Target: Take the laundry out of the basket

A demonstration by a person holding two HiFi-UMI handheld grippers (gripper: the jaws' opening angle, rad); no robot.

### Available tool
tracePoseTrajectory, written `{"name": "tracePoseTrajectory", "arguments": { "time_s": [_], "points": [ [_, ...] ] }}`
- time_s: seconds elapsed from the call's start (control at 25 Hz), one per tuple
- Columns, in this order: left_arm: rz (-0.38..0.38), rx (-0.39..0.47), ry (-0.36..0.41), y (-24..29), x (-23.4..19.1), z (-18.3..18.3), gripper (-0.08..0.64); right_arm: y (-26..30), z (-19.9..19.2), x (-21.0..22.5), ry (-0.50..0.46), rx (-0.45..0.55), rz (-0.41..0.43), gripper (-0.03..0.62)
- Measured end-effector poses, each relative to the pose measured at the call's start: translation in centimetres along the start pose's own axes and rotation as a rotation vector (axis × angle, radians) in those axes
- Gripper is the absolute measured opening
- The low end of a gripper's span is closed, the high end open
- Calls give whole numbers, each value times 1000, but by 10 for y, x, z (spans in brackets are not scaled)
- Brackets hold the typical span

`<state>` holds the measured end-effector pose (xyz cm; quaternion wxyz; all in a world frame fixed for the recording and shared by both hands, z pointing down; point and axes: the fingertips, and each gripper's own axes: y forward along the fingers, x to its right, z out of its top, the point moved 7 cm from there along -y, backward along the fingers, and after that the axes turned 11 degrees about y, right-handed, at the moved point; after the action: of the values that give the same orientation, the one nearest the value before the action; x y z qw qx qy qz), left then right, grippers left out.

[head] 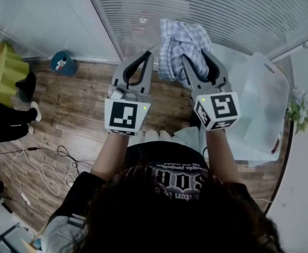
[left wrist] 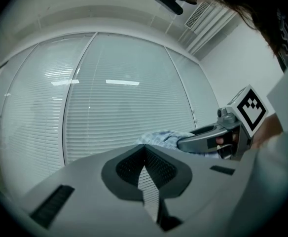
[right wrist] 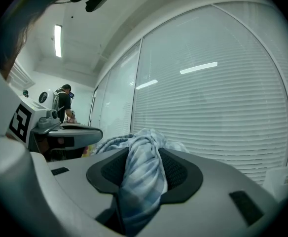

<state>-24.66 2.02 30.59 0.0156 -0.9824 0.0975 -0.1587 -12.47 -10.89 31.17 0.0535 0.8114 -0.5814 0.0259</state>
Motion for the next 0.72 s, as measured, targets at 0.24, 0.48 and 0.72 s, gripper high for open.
{"name": "tracePoseTrajectory", "arguments": {
  "time_s": [0.24, 0.48, 0.72],
  "points": [
    [6, -26, -4, -3, 0, -13, 2, 0, -18, -6, 16, -27, 17, 189],
    [-13, -50, -9, -2, 3, -22, 2, -1, -32, -12, 28, -53, 27, 189],
    [-21, -51, -16, -6, 5, -32, 2, -5, -41, -16, 29, -66, 22, 189]
  ]
}}
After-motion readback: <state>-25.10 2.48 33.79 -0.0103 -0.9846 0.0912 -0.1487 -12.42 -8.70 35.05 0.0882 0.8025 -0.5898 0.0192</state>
